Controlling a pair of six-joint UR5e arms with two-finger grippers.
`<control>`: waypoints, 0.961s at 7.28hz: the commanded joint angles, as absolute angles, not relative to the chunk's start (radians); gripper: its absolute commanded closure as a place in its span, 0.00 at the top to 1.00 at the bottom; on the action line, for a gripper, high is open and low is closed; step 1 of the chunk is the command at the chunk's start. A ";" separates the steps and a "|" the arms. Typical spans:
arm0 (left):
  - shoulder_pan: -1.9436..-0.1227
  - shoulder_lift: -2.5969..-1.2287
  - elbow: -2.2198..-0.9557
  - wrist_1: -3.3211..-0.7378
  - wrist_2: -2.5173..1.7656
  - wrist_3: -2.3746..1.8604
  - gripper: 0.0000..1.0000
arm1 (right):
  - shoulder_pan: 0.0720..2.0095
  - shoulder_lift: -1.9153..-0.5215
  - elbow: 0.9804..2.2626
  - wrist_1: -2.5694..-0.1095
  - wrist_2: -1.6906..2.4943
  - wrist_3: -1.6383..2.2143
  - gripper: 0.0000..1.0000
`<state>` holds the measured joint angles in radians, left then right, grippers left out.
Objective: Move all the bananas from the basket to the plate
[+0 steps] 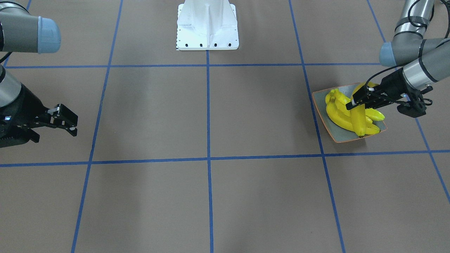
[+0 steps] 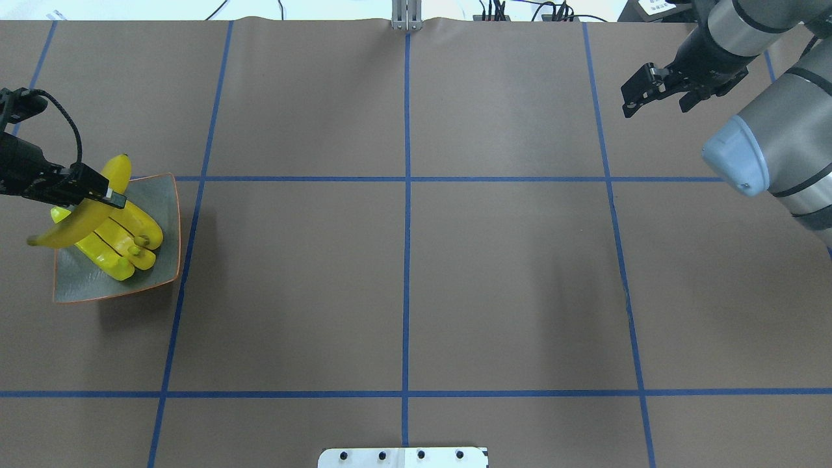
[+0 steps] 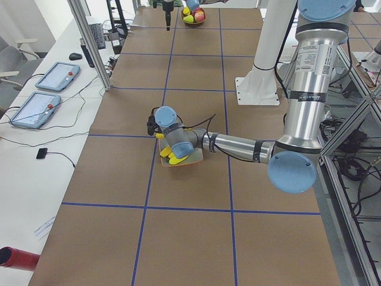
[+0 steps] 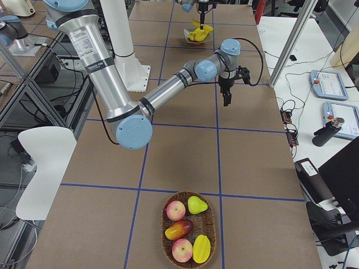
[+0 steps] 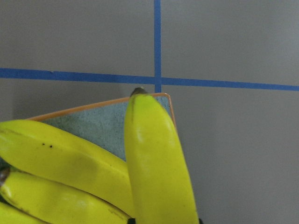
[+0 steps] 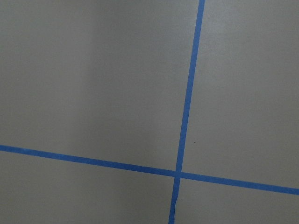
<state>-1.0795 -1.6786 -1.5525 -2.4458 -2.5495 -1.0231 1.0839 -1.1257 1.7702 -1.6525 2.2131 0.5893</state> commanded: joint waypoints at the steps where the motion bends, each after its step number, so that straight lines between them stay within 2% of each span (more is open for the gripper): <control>1: -1.078 -1.684 -1.520 -2.445 -2.557 -1.023 0.00 | 1.085 -1.126 1.770 -1.655 2.214 0.588 1.00; 5: -1.078 -1.684 -1.520 -2.447 -2.562 -1.028 0.00 | 1.085 -1.126 1.770 -1.654 2.212 0.588 1.00; 6: -1.077 -1.684 -1.522 -2.447 -2.562 -1.028 0.17 | 1.086 -1.124 1.770 -1.654 2.212 0.588 1.00; 7: -1.077 -1.683 -1.522 -2.447 -2.562 -1.028 0.45 | 1.088 -1.124 1.769 -1.654 2.210 0.588 1.00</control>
<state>-1.0774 -1.6841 -1.5209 -2.4467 -2.5617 -1.0277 1.0861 -1.1251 1.7699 -1.6538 2.2117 0.5875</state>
